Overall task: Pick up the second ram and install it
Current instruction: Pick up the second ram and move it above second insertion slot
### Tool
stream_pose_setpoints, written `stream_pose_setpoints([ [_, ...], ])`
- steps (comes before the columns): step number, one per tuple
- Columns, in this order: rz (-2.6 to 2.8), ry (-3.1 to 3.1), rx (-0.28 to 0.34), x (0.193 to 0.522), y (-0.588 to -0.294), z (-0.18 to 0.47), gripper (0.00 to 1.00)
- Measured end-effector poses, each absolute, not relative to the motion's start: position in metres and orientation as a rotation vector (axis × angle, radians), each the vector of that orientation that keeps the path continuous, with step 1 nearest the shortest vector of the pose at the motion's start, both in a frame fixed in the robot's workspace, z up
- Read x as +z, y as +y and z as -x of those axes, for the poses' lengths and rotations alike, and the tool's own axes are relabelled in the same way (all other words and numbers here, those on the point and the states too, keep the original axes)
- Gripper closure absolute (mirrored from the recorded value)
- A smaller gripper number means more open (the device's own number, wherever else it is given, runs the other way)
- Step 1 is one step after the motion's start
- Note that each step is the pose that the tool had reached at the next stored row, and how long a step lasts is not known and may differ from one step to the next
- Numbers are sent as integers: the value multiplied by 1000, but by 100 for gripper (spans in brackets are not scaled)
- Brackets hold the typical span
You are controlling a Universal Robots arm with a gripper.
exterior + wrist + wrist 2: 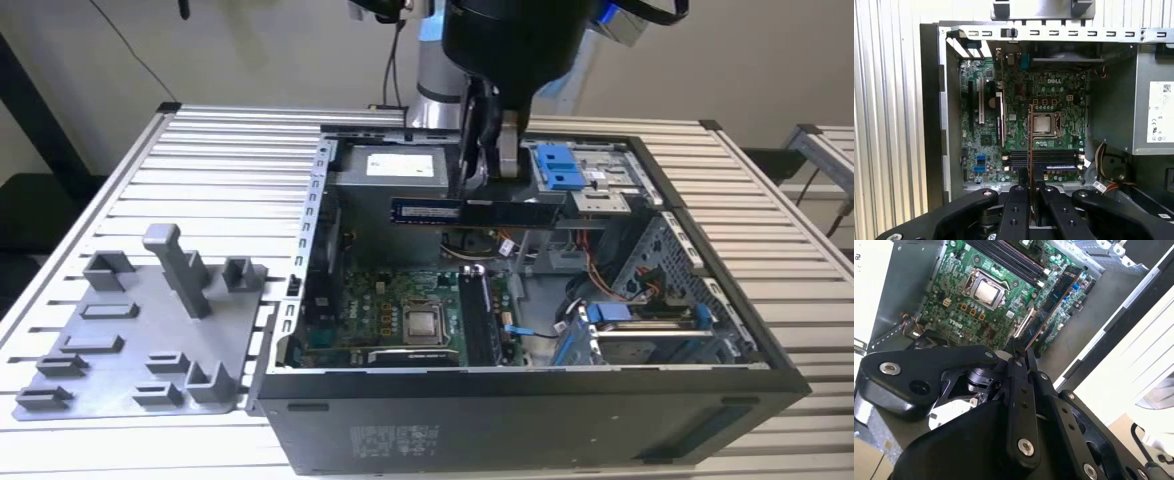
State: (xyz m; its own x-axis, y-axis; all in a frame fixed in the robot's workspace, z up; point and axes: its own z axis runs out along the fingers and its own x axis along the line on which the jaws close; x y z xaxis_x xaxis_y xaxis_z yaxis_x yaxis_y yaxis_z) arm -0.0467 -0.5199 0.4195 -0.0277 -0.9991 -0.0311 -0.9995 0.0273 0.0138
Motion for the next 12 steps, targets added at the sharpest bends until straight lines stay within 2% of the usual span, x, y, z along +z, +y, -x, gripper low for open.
stream_pose_setpoints([
  [12, 2182, 2243, 49, 420, -520, 33, 86],
])
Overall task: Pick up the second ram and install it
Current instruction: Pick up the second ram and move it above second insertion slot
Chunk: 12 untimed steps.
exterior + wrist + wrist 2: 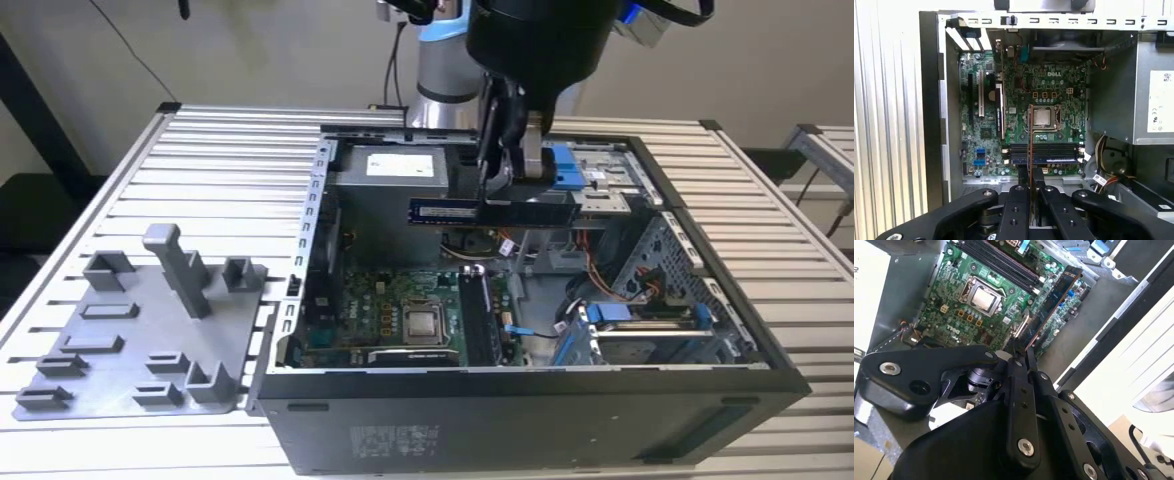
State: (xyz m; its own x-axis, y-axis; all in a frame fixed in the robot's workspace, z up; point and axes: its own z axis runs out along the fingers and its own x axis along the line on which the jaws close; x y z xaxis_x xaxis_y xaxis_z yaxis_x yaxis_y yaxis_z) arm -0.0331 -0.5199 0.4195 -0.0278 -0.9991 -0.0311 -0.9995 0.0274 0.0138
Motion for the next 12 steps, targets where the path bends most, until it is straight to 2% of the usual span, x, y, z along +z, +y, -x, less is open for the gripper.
stream_pose_setpoints([
  [12, 2181, 2243, 49, 420, -520, 30, 86],
])
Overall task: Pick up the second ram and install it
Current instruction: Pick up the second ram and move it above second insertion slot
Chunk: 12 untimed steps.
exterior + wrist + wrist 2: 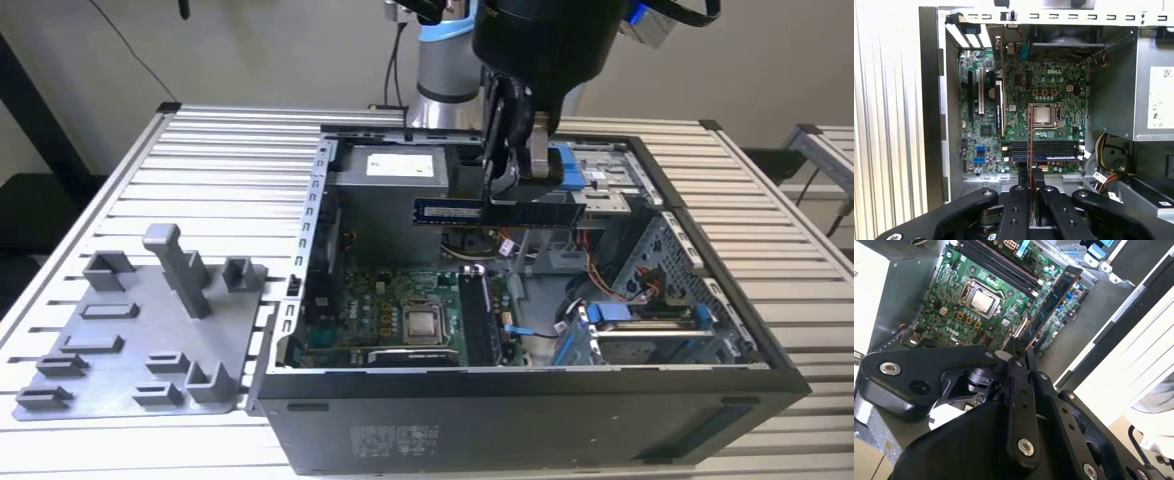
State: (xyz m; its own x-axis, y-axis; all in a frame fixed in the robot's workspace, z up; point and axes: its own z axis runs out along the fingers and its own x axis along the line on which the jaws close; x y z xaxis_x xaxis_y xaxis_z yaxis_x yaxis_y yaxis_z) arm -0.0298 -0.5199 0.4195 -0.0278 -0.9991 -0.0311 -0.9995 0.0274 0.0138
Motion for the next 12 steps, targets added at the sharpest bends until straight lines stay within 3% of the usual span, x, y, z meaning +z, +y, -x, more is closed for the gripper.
stream_pose_setpoints([
  [12, 2182, 2242, 49, 420, -520, 21, 86],
])
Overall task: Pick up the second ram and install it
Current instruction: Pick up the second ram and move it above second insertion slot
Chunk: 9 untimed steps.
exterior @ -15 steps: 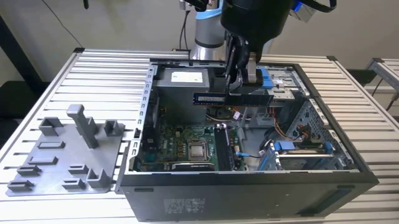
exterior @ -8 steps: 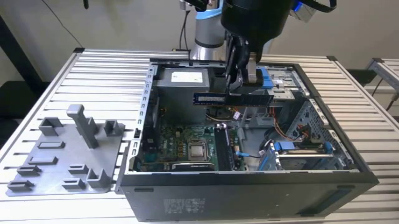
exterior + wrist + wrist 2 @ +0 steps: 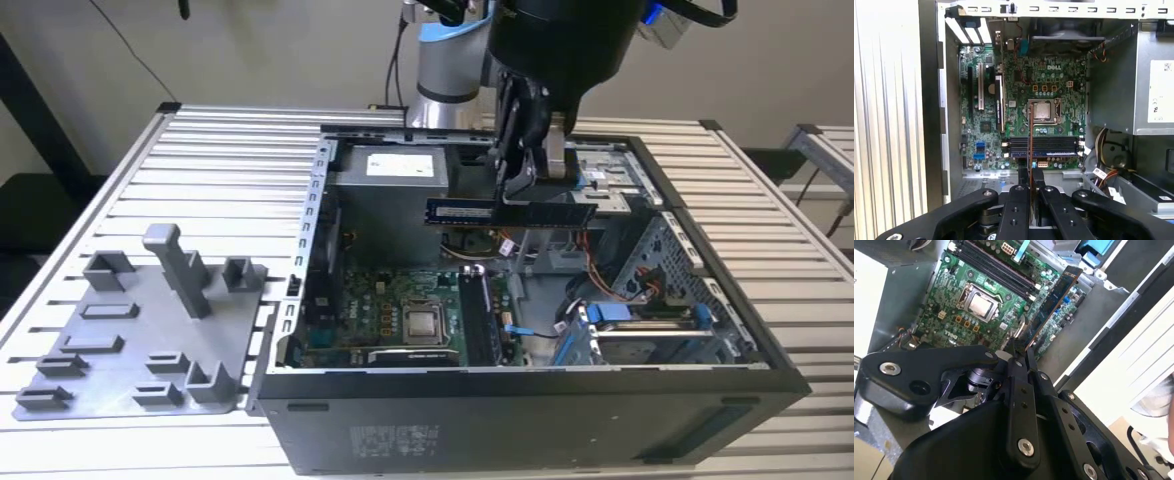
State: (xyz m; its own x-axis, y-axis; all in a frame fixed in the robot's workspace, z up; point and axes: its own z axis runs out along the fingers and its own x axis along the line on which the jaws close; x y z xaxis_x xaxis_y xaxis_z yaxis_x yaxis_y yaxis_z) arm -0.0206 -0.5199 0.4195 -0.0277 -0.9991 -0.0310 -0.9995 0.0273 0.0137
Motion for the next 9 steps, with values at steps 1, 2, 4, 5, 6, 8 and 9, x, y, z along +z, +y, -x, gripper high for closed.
stream_pose_setpoints([
  [1, 2181, 2243, 49, 420, -520, 21, 86],
  [2, 2181, 2243, 49, 420, -520, 21, 86],
  [4, 2181, 2243, 49, 419, -520, 20, 86],
  [5, 2181, 2242, 49, 419, -520, 20, 86],
  [6, 2181, 2243, 49, 419, -519, 20, 86],
  [8, 2181, 2243, 49, 419, -517, 20, 86],
  [9, 2181, 2242, 49, 419, -516, 20, 86],
])
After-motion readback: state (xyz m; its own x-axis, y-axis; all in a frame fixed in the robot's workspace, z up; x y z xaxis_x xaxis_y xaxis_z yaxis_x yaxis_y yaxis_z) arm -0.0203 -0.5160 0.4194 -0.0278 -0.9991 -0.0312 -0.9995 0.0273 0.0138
